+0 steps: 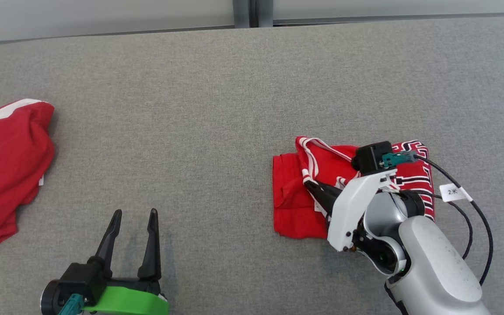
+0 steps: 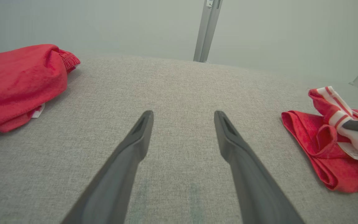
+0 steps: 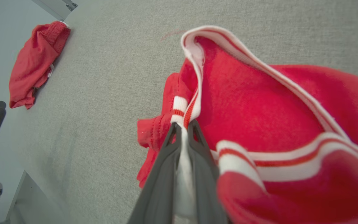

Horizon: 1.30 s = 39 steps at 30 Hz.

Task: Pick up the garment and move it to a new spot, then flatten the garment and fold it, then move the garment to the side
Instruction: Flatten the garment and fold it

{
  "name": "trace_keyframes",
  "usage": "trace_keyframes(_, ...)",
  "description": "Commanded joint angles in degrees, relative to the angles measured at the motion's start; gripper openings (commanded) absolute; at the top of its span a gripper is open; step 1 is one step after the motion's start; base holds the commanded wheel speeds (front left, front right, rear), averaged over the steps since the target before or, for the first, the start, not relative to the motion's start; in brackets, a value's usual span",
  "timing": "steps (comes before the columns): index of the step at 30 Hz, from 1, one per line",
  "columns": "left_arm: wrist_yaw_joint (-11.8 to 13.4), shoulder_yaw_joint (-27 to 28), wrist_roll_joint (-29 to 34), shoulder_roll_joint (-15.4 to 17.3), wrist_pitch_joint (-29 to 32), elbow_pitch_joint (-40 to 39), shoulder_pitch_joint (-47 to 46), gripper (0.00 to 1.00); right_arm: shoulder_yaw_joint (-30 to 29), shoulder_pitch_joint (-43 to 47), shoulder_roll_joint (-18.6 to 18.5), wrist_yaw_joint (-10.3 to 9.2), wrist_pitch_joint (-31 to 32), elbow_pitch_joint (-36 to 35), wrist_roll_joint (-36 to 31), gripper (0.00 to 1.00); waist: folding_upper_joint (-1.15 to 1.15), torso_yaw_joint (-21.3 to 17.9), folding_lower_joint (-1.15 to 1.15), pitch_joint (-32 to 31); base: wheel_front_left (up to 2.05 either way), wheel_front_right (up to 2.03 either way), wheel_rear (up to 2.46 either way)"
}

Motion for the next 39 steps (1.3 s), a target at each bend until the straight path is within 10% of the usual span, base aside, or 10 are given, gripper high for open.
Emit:
trace_keyframes(1,-0.13,0.02,-0.26,-0.04,-0.17,0.42,-0.99,1.00,1.02,-0.98,0.09,0.01,-0.95,1.22,-0.27,0.00,0.00,0.16,0.00,0.17,0.00,0.00,0.00)
trace_keyframes(9,-0.27,-0.10,-0.72,-0.13,-0.18,1.19,-1.10,1.00,3.37,-2.82,0.30,0.01,-3.38,4.30,-0.24,0.07,0.00,0.51,0.00,0.11,0.00,0.00,0.00)
trace_keyframes(11,-0.20,0.00,-1.01,-0.14,-0.18,1.21,-0.86,1.00,4.78,-3.04,0.32,0.01,-4.23,4.10,0.48,1.00,0.00,0.42,0.00,0.03,0.00,0.00,0.00)
trace_keyframes(22,0.66,1.33,-1.54,-0.14,-0.18,0.86,1.11,1.00,5.65,0.70,-1.47,0.00,-8.27,-7.53,2.98,1.00,0.00,-1.90,0.00,-1.84,0.00,0.00,0.00)
trace_keyframes(32,0.95,0.95,-1.41,-0.13,-0.18,0.16,1.92,1.00,-3.46,7.32,-8.56,0.01,-17.34,-15.84,-8.22,1.00,0.00,-4.25,0.00,-2.50,0.00,0.00,0.00)
trace_keyframes(36,0.77,1.10,-1.16,-0.12,-0.18,0.22,1.61,1.00,-3.80,9.68,-9.12,-0.01,-25.09,-11.42,-10.80,0.00,0.00,-4.71,0.00,-2.37,0.00,0.00,0.00)
trace_keyframes(39,0.56,0.87,-0.94,-0.12,-0.18,0.48,1.28,1.00,-3.25,10.94,-8.78,-0.02,-31.20,-5.22,-12.88,0.00,0.00,-4.82,0.00,-2.18,0.00,0.00,0.00)
